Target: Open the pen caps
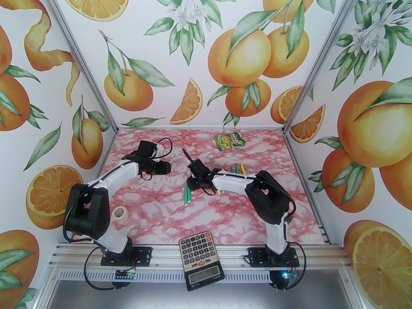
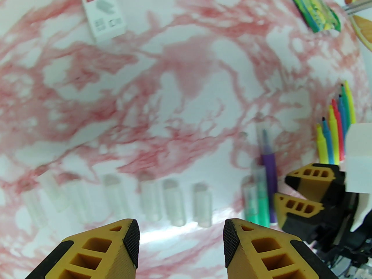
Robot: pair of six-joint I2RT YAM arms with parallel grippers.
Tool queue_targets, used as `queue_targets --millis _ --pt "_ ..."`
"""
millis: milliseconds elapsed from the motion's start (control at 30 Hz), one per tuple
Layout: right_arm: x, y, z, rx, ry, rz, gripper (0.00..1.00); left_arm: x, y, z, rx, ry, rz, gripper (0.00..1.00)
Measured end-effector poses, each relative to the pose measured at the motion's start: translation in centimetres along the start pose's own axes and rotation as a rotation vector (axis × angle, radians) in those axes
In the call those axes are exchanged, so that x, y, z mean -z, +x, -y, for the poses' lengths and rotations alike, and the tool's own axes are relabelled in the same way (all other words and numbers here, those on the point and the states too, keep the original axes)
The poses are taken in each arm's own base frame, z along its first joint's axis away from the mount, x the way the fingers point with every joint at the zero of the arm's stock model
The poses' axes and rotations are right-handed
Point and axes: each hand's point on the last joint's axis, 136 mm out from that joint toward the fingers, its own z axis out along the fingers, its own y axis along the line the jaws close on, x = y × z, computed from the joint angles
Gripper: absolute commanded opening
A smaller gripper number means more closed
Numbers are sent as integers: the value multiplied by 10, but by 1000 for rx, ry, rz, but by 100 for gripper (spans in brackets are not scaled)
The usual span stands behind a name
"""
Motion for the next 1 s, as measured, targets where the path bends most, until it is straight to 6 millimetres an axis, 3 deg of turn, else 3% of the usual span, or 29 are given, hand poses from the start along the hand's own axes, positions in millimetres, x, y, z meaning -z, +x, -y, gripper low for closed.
queue_targets --millis 267,600,833,1000 --pt "-2 5 8 2 45 -23 31 -4 -3 9 10 21 25 51" --pt "4 14 25 34 145 -75 30 -5 -6 7 36 9 43 51" --pt "1 18 26 61 173 -104 30 -6 -6 5 54 4 47 52" --pt "1 17 24 73 174 -114 23 -6 -6 7 56 17 48 52"
